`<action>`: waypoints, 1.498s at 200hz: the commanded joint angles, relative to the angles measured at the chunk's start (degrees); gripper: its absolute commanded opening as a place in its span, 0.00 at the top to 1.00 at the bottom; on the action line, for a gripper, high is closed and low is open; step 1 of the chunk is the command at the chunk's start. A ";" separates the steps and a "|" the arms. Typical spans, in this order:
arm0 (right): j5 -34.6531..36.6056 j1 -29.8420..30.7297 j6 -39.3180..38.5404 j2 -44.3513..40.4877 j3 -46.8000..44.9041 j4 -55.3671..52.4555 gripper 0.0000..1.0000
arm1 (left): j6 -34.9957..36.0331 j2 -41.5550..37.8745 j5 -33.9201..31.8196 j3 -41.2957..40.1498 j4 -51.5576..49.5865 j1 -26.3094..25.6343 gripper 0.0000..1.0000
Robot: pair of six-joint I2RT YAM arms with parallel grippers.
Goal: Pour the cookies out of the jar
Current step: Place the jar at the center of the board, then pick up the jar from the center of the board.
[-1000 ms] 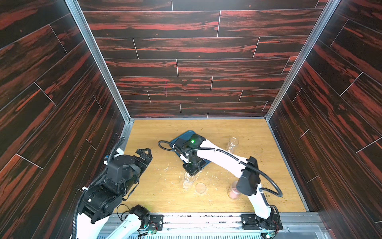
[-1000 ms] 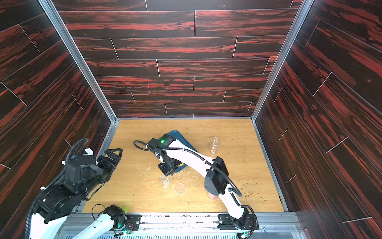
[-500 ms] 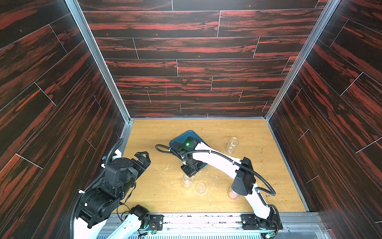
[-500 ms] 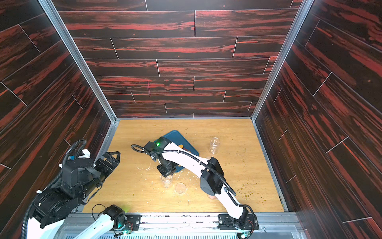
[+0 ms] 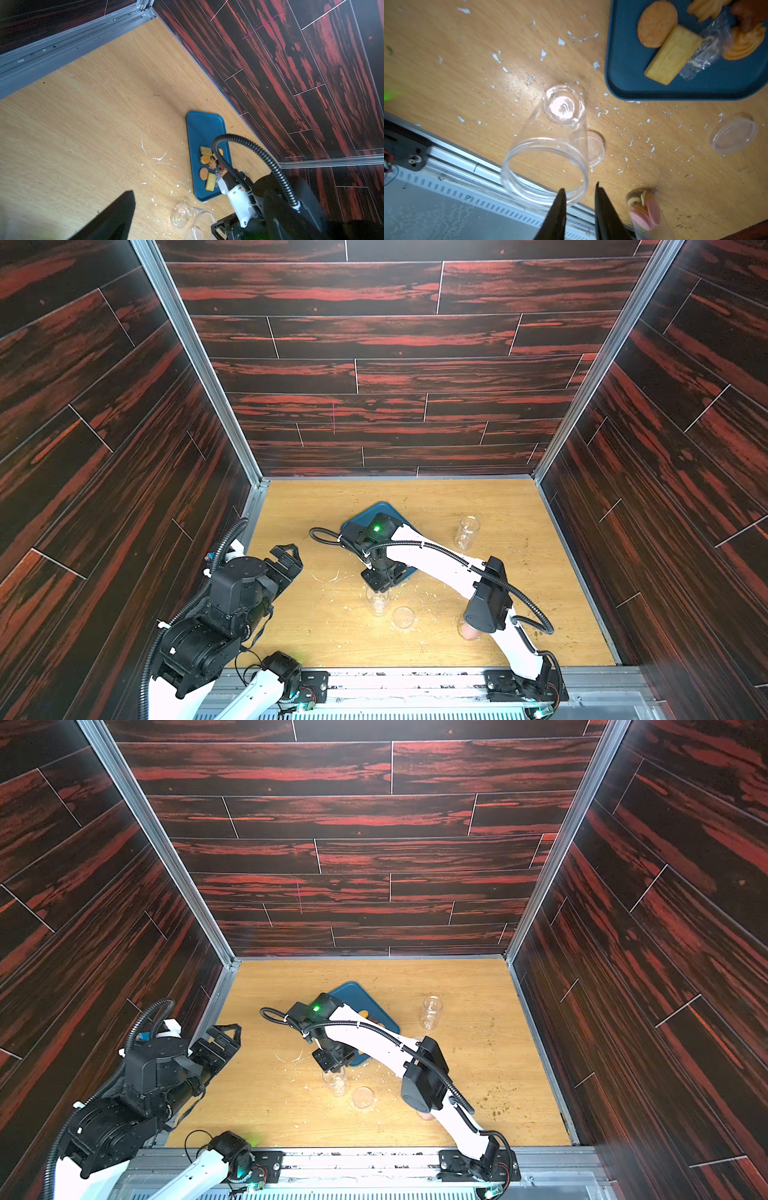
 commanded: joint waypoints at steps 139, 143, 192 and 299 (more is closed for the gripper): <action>3.21 -17.75 21.00 -49.27 -40.75 2.41 0.01 | 10.23 5.34 7.66 0.36 11.78 0.32 0.00; 2.73 -18.21 21.35 -50.86 -42.41 2.13 0.01 | 10.23 5.57 8.14 0.15 12.37 0.33 0.00; 0.13 -20.76 22.72 -60.08 -53.06 1.86 0.01 | 10.41 9.16 13.33 -0.63 16.50 0.42 0.00; -5.28 -22.09 20.09 -57.05 -71.28 18.09 0.06 | 9.18 9.59 14.41 -2.23 16.82 0.51 0.00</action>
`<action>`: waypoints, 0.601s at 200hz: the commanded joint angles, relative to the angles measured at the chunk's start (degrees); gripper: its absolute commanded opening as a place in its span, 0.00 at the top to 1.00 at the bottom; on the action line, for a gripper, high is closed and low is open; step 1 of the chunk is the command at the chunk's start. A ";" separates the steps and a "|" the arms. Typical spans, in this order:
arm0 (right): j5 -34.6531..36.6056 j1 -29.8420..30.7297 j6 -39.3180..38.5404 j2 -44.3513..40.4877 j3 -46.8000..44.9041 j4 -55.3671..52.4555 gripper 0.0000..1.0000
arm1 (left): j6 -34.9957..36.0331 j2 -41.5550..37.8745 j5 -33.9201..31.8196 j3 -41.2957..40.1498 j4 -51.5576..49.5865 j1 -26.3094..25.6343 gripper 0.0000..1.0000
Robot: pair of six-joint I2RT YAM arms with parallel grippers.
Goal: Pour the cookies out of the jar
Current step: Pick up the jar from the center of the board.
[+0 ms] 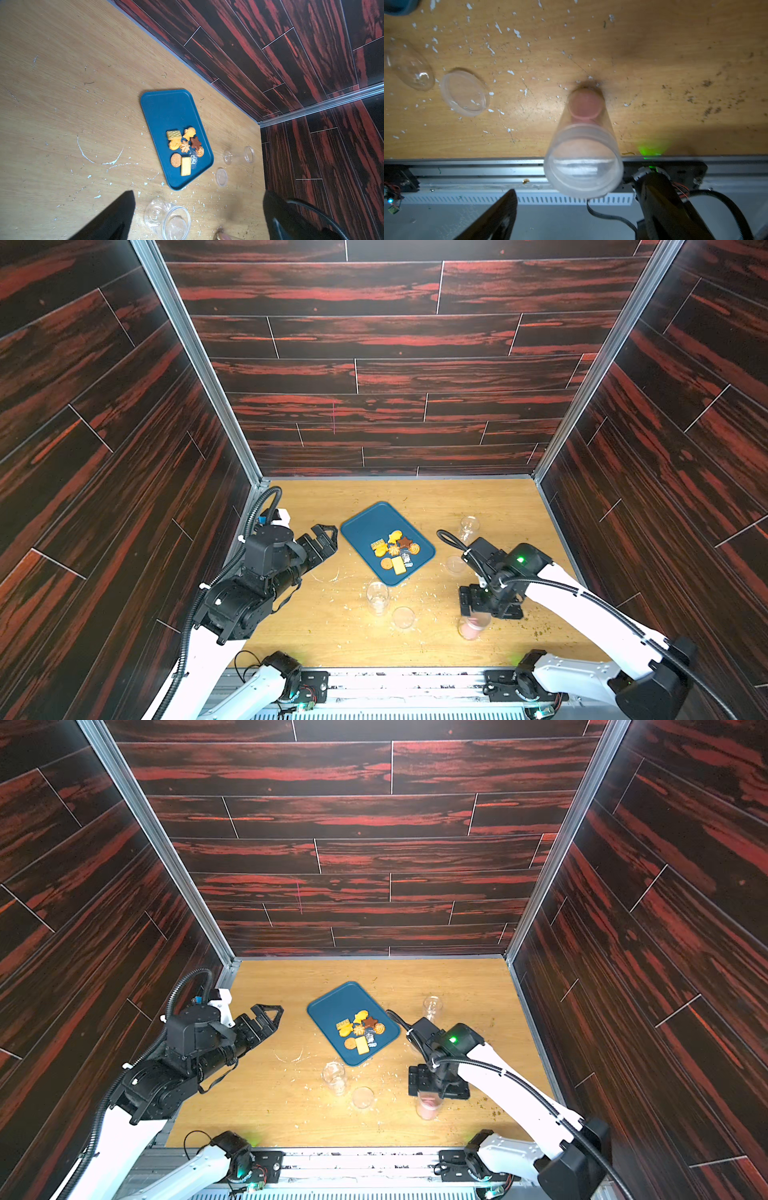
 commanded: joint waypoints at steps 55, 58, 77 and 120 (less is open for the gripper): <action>-0.37 -0.92 -1.17 3.49 -4.80 4.36 0.10 | -0.07 -2.41 -2.48 -1.45 -0.61 0.64 0.00; -0.25 -0.96 -1.30 3.39 -4.88 4.32 0.10 | -0.10 -2.42 -2.48 -1.41 -0.61 0.69 0.00; -0.40 -1.21 -1.52 3.46 -5.35 4.06 0.11 | -0.15 -2.25 -2.43 -1.57 -0.45 0.94 0.00; -0.72 -1.16 -1.17 2.66 -6.02 3.54 0.18 | -0.37 -1.37 -1.78 -1.77 0.61 1.30 0.00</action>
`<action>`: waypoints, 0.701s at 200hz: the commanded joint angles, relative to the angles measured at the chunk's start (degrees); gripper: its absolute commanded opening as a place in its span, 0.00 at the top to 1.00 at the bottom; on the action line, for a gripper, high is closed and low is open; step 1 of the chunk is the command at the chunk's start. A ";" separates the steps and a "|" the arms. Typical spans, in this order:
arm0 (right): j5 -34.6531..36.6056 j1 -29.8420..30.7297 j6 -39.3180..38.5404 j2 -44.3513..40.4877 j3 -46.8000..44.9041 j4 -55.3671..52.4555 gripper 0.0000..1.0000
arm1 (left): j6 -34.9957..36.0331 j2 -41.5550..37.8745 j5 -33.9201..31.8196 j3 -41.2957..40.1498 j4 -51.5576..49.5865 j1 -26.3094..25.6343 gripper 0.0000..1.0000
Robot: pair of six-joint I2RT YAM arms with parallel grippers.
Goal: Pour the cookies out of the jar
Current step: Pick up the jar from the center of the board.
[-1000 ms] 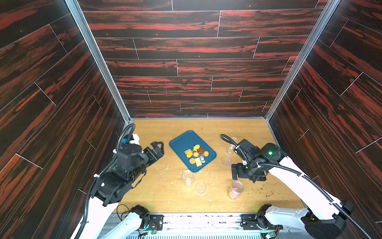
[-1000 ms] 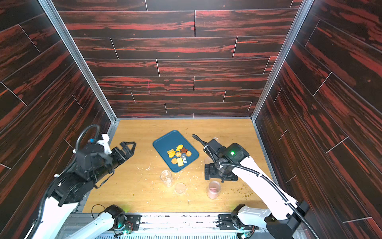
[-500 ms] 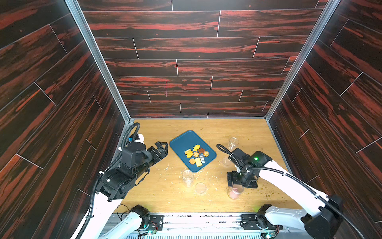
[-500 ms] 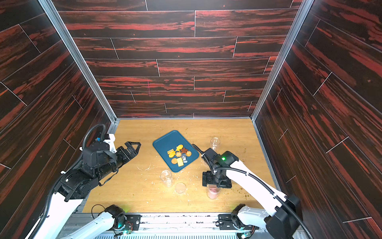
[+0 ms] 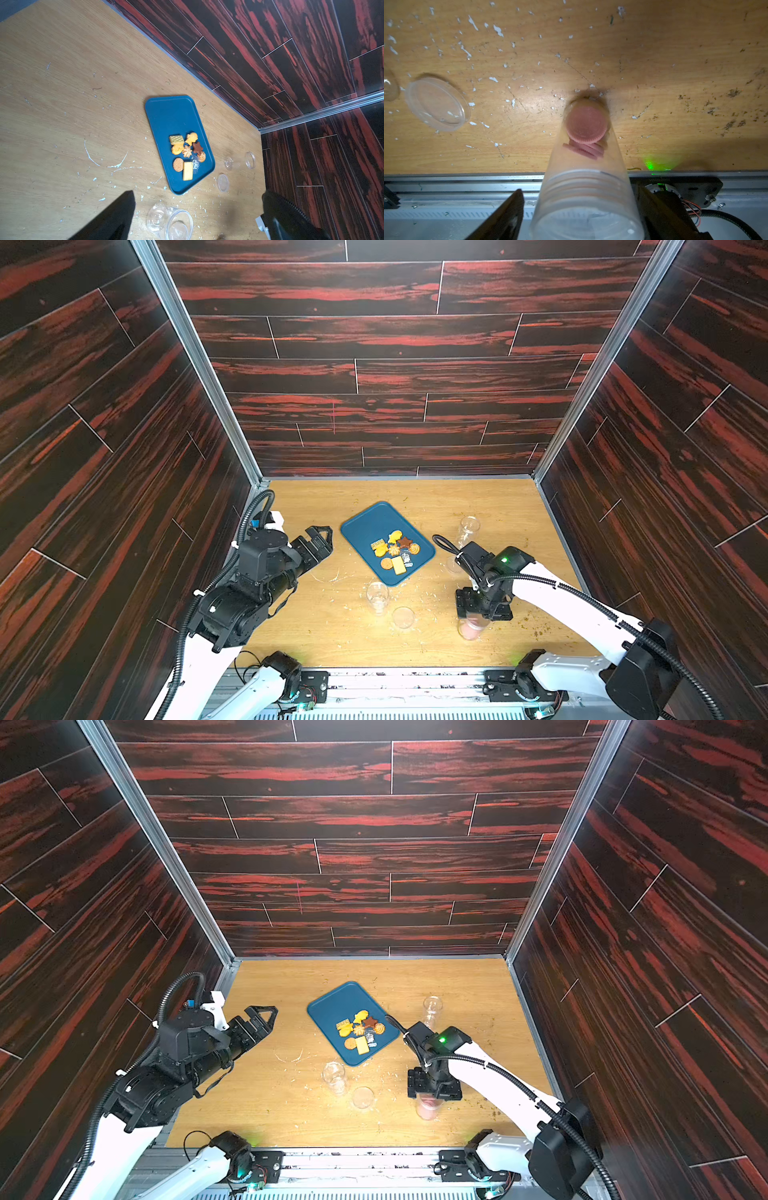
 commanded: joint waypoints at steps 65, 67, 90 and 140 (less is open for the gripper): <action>-0.46 -0.25 0.72 -0.66 0.64 -2.55 0.42 | -0.18 1.05 0.72 -1.06 1.28 0.90 0.00; -0.44 -0.23 0.66 -0.64 0.73 -2.65 0.43 | -0.21 1.06 0.74 -1.04 1.32 0.91 0.00; -0.09 -0.25 0.37 -0.40 3.21 -3.97 0.50 | 1.04 1.82 2.63 -1.03 1.93 1.00 0.00; -1.92 -0.23 -1.86 1.85 18.52 -7.67 0.50 | 9.14 6.70 11.39 -0.36 3.20 0.99 0.00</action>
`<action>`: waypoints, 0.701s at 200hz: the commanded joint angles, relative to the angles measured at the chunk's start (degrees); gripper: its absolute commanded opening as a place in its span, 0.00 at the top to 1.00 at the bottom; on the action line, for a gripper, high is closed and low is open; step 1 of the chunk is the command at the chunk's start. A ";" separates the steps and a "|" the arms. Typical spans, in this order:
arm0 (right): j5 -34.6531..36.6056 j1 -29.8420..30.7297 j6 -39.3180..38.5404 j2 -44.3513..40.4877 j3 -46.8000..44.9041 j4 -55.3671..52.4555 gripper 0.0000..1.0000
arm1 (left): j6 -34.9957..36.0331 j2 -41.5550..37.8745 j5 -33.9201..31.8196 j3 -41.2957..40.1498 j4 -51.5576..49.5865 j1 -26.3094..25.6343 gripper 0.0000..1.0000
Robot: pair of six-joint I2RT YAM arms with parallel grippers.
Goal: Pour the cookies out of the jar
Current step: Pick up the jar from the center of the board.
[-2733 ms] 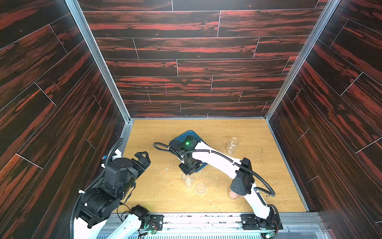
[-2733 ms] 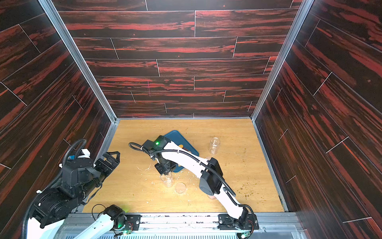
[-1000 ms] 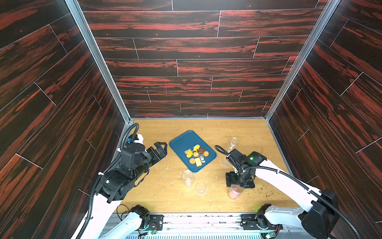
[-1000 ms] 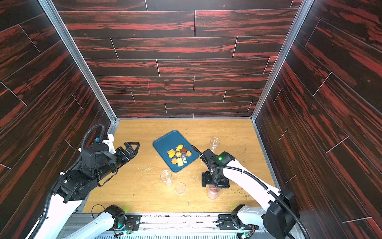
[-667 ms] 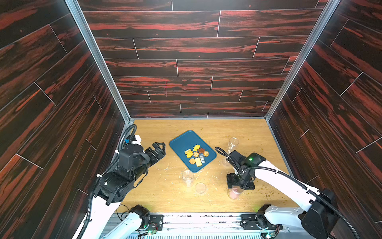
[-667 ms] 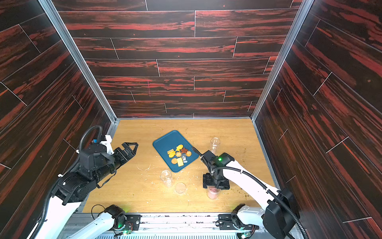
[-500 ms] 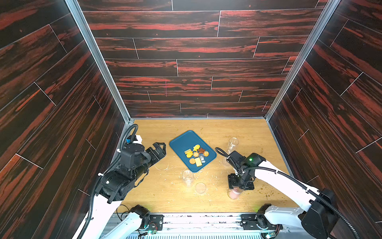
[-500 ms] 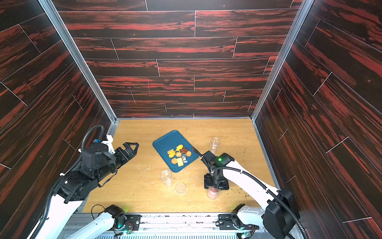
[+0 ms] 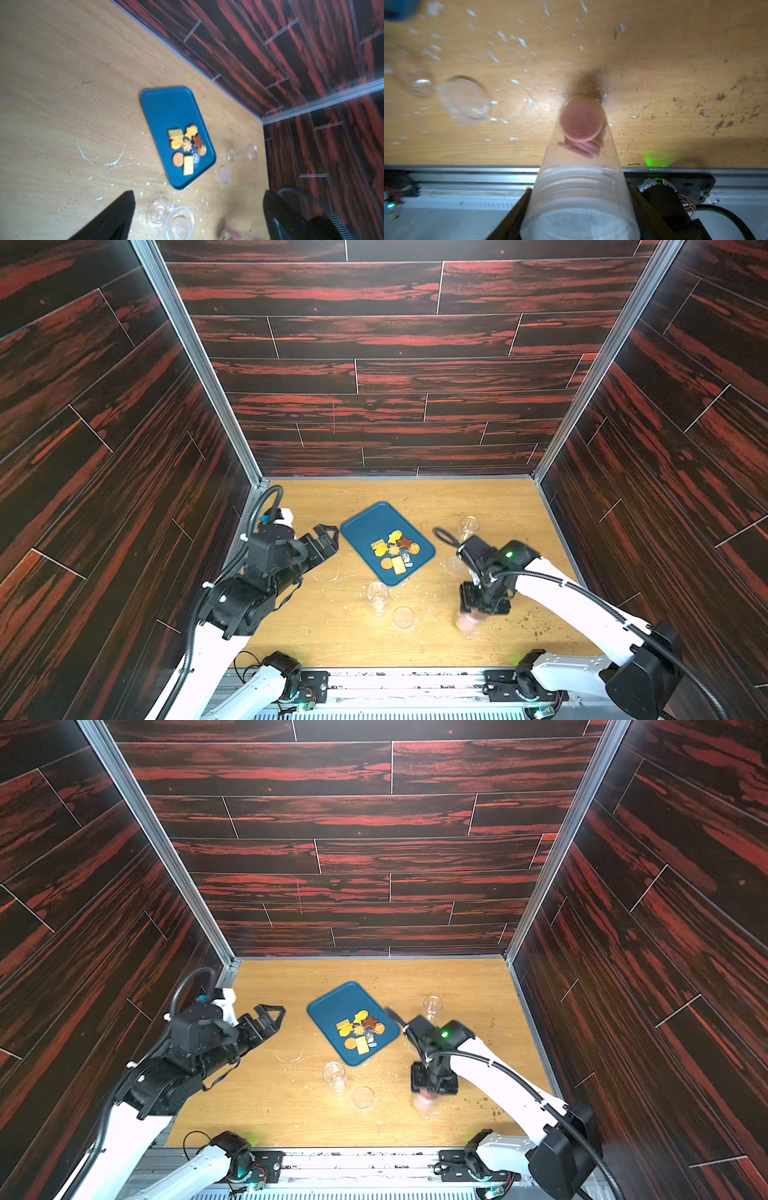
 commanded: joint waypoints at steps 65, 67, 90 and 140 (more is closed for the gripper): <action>-16.04 -0.63 -6.44 8.03 29.42 1.85 0.51 | 21.73 5.26 17.34 -2.23 8.68 0.08 0.00; -16.30 -0.63 -6.63 8.31 29.99 1.86 0.50 | 23.16 5.21 17.43 -2.11 8.62 0.08 0.00; -19.35 -1.10 -8.29 11.61 35.65 2.35 0.51 | 33.51 3.42 15.59 -2.69 5.52 0.16 0.00; -30.52 -1.47 -5.88 14.61 39.44 11.23 0.51 | 0.09 8.47 32.98 -9.95 35.21 4.49 0.00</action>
